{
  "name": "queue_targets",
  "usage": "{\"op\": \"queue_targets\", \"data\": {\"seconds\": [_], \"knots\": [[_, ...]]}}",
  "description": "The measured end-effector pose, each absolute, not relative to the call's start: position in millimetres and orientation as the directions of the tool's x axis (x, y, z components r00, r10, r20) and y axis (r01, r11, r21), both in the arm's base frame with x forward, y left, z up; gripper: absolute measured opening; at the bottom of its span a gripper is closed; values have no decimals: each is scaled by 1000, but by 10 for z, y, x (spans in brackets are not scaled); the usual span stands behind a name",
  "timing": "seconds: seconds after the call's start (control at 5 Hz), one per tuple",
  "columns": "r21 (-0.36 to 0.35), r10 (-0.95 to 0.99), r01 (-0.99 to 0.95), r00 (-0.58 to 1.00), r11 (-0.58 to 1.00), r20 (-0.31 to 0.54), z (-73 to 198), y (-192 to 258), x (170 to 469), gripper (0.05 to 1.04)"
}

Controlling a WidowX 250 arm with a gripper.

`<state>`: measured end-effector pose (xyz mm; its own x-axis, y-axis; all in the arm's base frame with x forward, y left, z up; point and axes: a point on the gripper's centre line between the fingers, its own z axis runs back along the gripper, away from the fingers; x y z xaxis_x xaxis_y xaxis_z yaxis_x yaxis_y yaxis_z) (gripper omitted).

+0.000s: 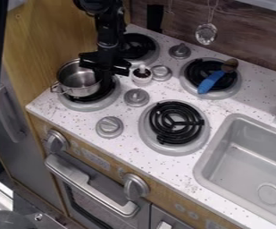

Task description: Move the silver pot to the right lower side of the burner

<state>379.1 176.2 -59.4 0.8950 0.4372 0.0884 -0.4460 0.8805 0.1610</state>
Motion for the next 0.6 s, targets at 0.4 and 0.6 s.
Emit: {"op": "queue_targets", "data": {"seconds": [0.4, 0.6], "knots": [[95, 285, -298, 950, 950, 129, -386, 1270, 3981, 535], [64, 212, -226, 962, 972, 174, -65, 868, 3958, 836]]}}
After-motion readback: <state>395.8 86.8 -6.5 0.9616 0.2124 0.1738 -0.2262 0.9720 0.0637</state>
